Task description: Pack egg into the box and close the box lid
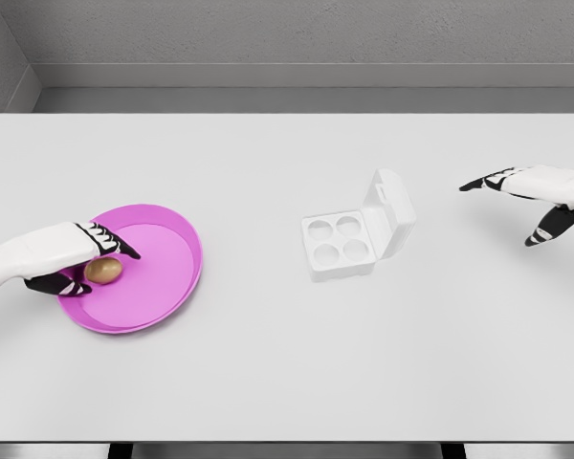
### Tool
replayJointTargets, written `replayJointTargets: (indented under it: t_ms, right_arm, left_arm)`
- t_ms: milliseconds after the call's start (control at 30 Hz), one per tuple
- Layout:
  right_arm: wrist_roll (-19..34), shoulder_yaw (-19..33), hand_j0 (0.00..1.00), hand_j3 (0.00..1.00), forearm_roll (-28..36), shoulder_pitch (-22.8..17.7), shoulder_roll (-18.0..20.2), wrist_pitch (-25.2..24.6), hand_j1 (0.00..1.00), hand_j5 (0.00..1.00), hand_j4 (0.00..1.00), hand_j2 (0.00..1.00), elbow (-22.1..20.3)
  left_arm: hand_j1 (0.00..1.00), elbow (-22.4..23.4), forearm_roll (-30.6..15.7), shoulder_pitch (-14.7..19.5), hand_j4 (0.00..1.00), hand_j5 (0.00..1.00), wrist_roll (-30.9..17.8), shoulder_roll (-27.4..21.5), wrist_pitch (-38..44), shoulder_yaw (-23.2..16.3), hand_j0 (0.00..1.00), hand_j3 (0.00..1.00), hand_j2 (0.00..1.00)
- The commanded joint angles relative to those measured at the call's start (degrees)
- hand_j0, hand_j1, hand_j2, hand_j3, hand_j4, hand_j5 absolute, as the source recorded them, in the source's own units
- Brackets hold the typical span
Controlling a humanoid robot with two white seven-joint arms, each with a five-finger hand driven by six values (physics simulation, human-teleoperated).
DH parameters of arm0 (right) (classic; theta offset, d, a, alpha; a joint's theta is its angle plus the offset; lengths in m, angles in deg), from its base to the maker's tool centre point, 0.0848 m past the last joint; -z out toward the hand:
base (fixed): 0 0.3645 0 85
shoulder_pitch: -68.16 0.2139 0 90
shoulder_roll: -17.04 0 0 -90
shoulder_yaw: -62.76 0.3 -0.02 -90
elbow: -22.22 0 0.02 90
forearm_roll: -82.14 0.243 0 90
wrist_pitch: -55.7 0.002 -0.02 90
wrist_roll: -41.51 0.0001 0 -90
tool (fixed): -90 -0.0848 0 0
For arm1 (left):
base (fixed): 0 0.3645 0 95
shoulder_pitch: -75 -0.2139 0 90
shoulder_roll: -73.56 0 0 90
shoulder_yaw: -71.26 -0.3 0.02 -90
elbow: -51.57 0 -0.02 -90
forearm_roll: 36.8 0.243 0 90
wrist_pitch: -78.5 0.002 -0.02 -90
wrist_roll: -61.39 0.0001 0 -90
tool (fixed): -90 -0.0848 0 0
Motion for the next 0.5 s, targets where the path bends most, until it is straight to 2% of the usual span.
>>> replayJointTargets:
  t_ms: [0, 267, 467]
  right_arm:
    - [-0.02, 0.03, 1.0, 1.0, 0.24, 0.0, 0.16, -0.03, 1.0, 1.0, 1.0, 1.0, -0.03]
    - [-0.02, 0.03, 1.0, 1.0, 0.24, 0.0, 0.16, -0.03, 1.0, 1.0, 1.0, 1.0, -0.03]
    - [-0.02, 0.03, 1.0, 1.0, 0.24, 0.0, 0.42, -0.03, 1.0, 1.0, 1.0, 1.0, -0.03]
  left_arm:
    - [0.81, 0.04, -0.35, 0.0, 0.81, 0.81, 0.11, -0.06, 0.11, -0.08, 0.81, 0.81, 0.81]
    - [0.63, -0.05, -0.52, -0.09, 0.63, 0.63, 0.11, -0.23, 0.11, -0.08, 0.63, 0.63, 0.63]
    - [0.63, -0.05, -0.52, -0.53, 0.63, 0.63, 0.19, -0.23, 0.11, -0.17, 0.63, 0.63, 0.63]
